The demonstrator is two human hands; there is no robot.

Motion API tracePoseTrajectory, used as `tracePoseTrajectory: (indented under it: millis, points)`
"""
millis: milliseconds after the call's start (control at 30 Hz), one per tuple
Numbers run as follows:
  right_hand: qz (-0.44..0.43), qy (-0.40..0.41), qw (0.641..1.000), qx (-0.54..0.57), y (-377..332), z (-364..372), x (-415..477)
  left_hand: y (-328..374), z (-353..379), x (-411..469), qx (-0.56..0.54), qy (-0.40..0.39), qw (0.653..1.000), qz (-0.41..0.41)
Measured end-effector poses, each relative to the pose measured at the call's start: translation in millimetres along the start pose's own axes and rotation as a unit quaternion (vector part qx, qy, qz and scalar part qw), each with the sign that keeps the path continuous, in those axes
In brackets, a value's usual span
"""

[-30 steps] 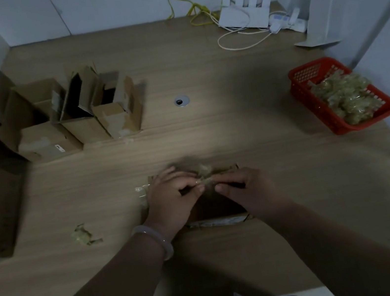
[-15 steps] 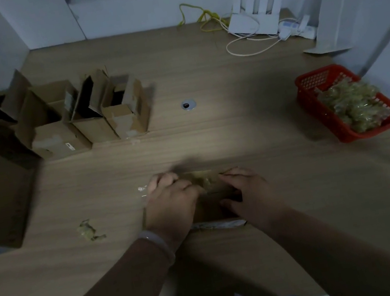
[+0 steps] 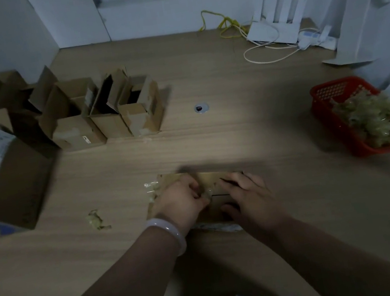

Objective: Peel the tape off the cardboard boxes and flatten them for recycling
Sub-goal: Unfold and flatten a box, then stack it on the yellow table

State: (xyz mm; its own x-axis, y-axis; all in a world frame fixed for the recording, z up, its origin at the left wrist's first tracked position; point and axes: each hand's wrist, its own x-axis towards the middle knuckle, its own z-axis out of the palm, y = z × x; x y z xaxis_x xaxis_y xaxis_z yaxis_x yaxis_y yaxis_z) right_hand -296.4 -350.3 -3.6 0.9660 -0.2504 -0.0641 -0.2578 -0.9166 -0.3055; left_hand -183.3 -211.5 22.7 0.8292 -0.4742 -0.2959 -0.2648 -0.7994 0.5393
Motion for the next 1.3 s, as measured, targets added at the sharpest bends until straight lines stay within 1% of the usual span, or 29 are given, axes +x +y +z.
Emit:
tracePoseTrajectory:
  millis: [100, 167, 267, 367, 433, 500, 533, 600, 700, 733, 800, 833, 967, 1033, 1100, 1167, 1300]
  points:
    - [-0.016, -0.013, 1.0, 0.009, 1, 2, 2, 8, 4, -4, 0.118, 0.006, 0.993, 0.018]
    - [-0.033, -0.027, 0.999, 0.016, 3, 3, 6, 11, 7, -6, 0.137, 0.018, 0.99, 0.024]
    - [-0.041, -0.036, 0.999, 0.003, 6, 7, 10, 11, 7, -7, 0.124, 0.043, 0.991, 0.034]
    - [-0.04, -0.028, 0.999, 0.002, 8, 9, 9, 1, 2, -8, 0.044, 0.073, 0.996, 0.035]
    - [-0.041, -0.022, 0.999, 0.0, 9, 10, 8, -7, -5, -10, 0.018, 0.11, 0.993, 0.032]
    - [-0.04, -0.018, 0.999, -0.005, 9, 13, 7, -15, -11, -10, 0.021, 0.164, 0.985, 0.04]
    - [-0.039, -0.015, 0.999, -0.007, 9, 14, 6, -17, -15, -10, 0.031, 0.184, 0.981, 0.052]
    - [-0.035, -0.008, 0.999, -0.012, 8, 15, 6, -19, -22, -9, 0.083, 0.191, 0.972, 0.11]
    - [-0.032, -0.004, 0.999, -0.017, 6, 15, 6, -19, -20, -10, 0.207, 0.149, 0.943, 0.213]
    - [-0.031, -0.006, 0.999, -0.019, 6, 15, 7, -19, -17, -13, 0.232, 0.116, 0.94, 0.22]
    - [-0.031, -0.005, 0.999, -0.024, 5, 14, 6, -19, -11, -17, 0.233, 0.062, 0.951, 0.196]
    - [-0.031, -0.002, 0.999, -0.027, 4, 14, 6, -18, -10, -18, 0.216, 0.058, 0.957, 0.187]
    - [-0.045, 0.013, 0.998, -0.036, -2, 10, 6, -17, -11, -14, 0.118, 0.074, 0.983, 0.123]
    - [-0.068, 0.005, 0.997, -0.027, -5, 10, 10, -17, -10, -13, 0.085, 0.088, 0.989, 0.084]
    - [-0.096, -0.018, 0.995, -0.009, -6, 11, 15, -19, -8, -9, 0.103, 0.081, 0.989, 0.06]
    - [-0.104, -0.039, 0.994, -0.001, -5, 12, 18, -18, -7, -7, 0.119, 0.078, 0.988, 0.053]
    - [-0.112, -0.045, 0.993, -0.013, -3, 15, 18, -13, -5, -5, 0.12, 0.074, 0.989, 0.038]
